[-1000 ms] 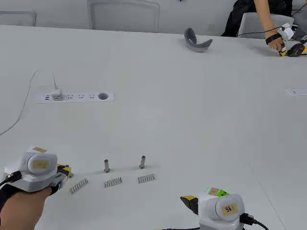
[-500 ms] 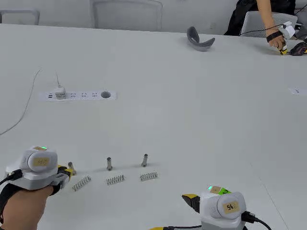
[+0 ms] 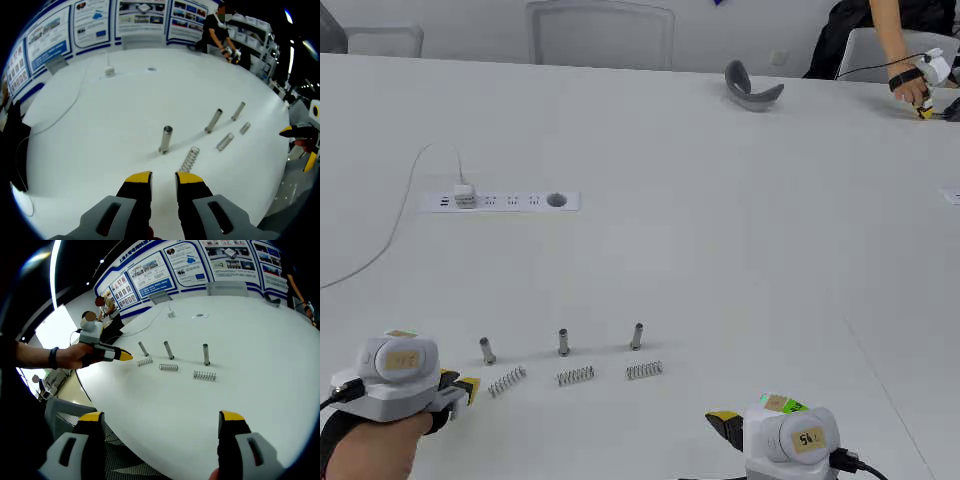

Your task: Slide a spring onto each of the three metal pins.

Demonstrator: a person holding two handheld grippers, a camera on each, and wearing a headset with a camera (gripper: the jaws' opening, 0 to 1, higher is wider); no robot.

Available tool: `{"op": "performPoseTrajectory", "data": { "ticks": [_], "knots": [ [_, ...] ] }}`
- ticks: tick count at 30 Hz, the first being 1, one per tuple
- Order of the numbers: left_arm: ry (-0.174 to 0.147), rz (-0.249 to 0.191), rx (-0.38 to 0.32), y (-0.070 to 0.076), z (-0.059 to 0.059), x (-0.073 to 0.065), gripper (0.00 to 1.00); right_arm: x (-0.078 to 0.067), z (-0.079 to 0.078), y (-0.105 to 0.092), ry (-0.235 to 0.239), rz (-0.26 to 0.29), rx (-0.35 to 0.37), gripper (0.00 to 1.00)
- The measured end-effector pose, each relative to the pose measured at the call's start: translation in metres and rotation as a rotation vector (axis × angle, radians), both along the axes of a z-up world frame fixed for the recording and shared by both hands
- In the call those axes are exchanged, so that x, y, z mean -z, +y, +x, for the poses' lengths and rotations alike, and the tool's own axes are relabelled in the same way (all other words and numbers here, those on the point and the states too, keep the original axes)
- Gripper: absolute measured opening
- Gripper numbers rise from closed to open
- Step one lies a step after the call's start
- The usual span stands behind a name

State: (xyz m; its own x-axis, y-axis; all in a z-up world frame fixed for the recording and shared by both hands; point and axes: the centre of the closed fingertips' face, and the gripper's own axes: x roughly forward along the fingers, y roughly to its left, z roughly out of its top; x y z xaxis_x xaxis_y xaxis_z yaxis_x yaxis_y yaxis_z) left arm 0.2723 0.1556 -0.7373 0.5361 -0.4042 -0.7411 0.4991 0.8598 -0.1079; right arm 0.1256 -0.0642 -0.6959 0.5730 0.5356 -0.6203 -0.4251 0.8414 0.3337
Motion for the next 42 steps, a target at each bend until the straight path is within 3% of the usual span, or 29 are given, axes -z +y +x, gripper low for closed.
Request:
{"op": "performPoseTrajectory", "data": {
  "ticks": [8, 16, 32, 42],
  "knots": [
    [0.003, -0.012, 0.005, 0.012, -0.007, 0.002, 0.25, 0.006, 0.004, 0.006, 0.002, -0.005, -0.024, 0.95],
    [0.007, -0.035, 0.022, 0.014, -0.016, 0.001, 0.33, 0.005, 0.011, 0.011, -0.002, -0.011, -0.044, 0.95],
    [0.003, -0.088, 0.084, 0.01, -0.04, -0.019, 0.52, 0.001, 0.02, 0.012, -0.018, -0.03, -0.062, 0.96],
    [-0.017, -0.107, 0.117, 0.008, -0.051, -0.035, 0.57, -0.005, 0.031, 0.016, -0.039, -0.019, -0.06, 0.96]
  ]
}}
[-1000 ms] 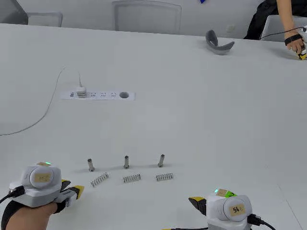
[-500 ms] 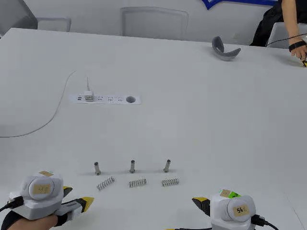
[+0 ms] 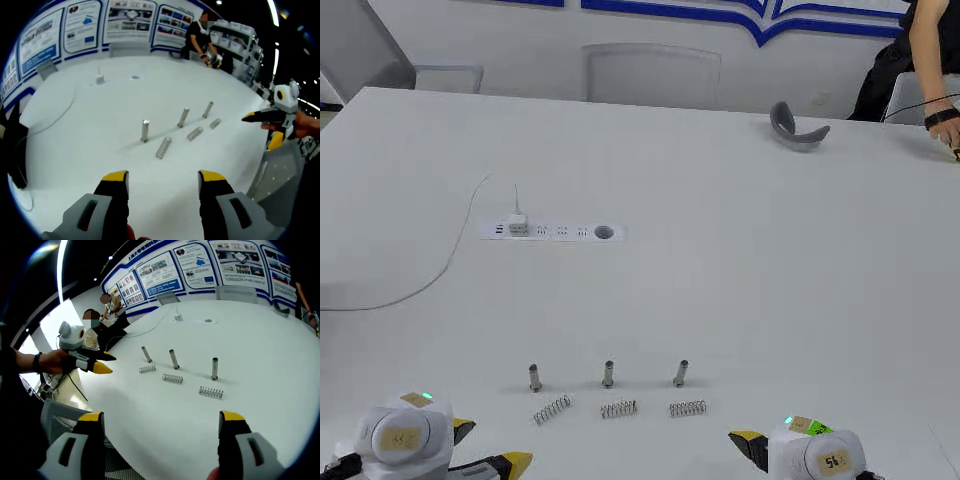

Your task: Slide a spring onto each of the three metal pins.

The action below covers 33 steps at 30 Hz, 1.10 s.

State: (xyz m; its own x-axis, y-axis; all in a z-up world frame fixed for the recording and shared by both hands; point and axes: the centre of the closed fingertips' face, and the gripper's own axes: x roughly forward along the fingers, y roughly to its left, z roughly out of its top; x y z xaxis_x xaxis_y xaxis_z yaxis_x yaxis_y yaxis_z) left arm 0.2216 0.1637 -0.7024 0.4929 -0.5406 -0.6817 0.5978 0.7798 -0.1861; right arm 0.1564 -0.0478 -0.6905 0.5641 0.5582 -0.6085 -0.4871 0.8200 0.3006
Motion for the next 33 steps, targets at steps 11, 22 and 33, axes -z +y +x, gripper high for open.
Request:
{"op": "performPoseTrajectory", "data": {
  "ticks": [11, 22, 33],
  "knots": [
    [-0.013, 0.012, 0.053, 0.002, -0.011, -0.008, 0.68, -0.002, 0.009, 0.004, -0.01, 0.005, -0.004, 0.96],
    [0.013, 0.026, 0.107, -0.006, -0.012, 0.0, 0.75, -0.006, 0.005, 0.01, 0.004, 0.019, 0.0, 0.96],
    [0.037, 0.045, 0.178, -0.017, -0.002, 0.007, 0.75, -0.009, 0.001, 0.007, 0.012, 0.023, 0.028, 0.95]
  ]
}}
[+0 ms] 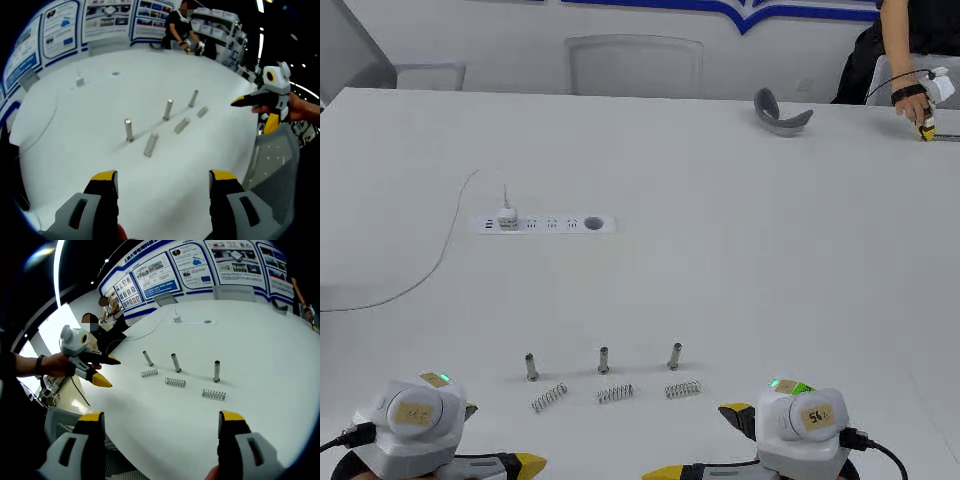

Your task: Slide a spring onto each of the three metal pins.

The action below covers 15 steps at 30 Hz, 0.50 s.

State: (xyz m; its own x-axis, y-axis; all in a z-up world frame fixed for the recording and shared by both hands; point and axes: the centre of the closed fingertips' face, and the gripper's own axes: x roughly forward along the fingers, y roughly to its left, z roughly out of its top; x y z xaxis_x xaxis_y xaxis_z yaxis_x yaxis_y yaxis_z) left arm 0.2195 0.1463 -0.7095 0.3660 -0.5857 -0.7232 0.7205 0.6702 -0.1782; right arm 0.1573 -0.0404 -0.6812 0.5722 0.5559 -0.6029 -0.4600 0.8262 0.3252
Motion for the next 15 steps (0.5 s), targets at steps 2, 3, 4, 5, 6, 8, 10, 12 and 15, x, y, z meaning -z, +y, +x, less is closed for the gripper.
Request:
{"op": "performPoseTrajectory", "data": {
  "ticks": [2, 3, 4, 5, 6, 8, 10, 12, 15],
  "knots": [
    [-0.001, 0.003, 0.011, -0.002, 0.002, 0.001, 0.74, 0.001, -0.001, 0.001, -0.004, -0.004, -0.006, 0.95],
    [0.0, 0.006, 0.016, -0.003, 0.003, 0.002, 0.75, 0.001, -0.002, 0.001, -0.003, -0.006, -0.008, 0.96],
    [0.003, 0.008, 0.021, -0.005, 0.004, 0.004, 0.75, 0.002, -0.003, 0.002, 0.001, -0.008, -0.011, 0.96],
    [0.005, 0.01, 0.023, -0.005, 0.005, 0.005, 0.75, 0.002, -0.004, 0.002, 0.004, -0.008, -0.011, 0.96],
    [0.007, 0.011, 0.024, -0.006, 0.007, 0.006, 0.75, 0.003, -0.004, 0.003, 0.005, -0.008, -0.011, 0.96],
    [0.011, 0.006, 0.023, -0.007, 0.009, 0.007, 0.74, 0.002, -0.005, 0.003, 0.007, -0.005, -0.012, 0.96],
    [0.016, 0.004, 0.022, -0.009, 0.012, 0.009, 0.73, 0.003, -0.006, 0.004, 0.01, -0.005, -0.011, 0.96],
    [0.02, 0.005, 0.023, -0.012, 0.015, 0.011, 0.71, 0.003, -0.006, 0.004, 0.012, -0.006, -0.011, 0.96],
    [0.024, 0.0, 0.022, -0.015, 0.02, 0.014, 0.68, 0.003, -0.006, 0.004, 0.018, 0.002, -0.003, 0.96]
  ]
}}
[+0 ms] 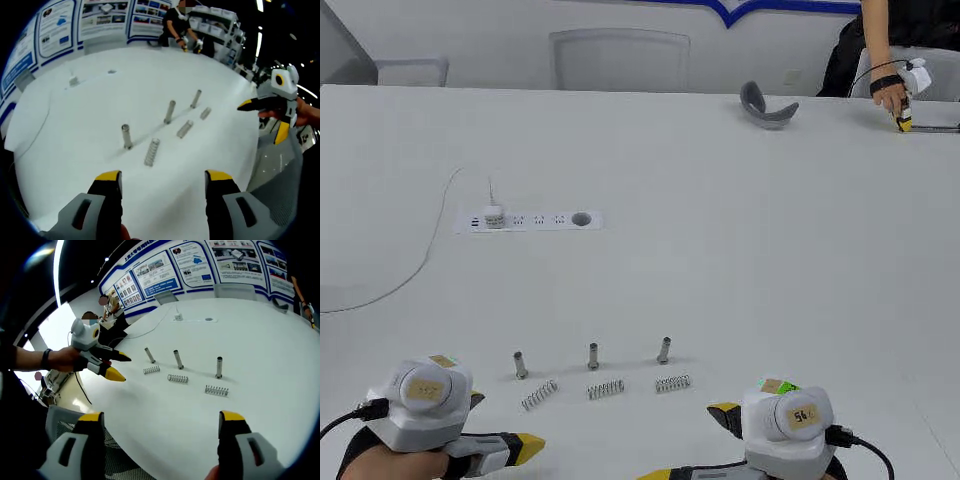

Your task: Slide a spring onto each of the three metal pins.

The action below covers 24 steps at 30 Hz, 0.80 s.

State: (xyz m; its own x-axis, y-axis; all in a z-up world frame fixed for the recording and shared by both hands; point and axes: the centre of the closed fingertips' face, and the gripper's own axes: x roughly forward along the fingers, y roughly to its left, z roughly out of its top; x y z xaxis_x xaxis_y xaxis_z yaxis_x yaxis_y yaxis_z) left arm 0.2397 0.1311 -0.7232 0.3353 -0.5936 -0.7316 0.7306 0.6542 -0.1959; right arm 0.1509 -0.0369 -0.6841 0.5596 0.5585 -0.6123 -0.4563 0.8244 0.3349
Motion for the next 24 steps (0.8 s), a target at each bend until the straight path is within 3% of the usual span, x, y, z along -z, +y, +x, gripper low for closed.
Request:
{"op": "performPoseTrajectory", "data": {
  "ticks": [10, 24],
  "knots": [
    [0.02, -0.005, 0.009, -0.01, 0.011, 0.009, 0.66, 0.0, 0.0, -0.003, 0.003, 0.003, 0.018, 0.96],
    [0.038, 0.014, 0.028, -0.022, 0.019, 0.025, 0.53, 0.0, -0.002, -0.001, 0.01, 0.013, 0.015, 0.94]
  ]
}}
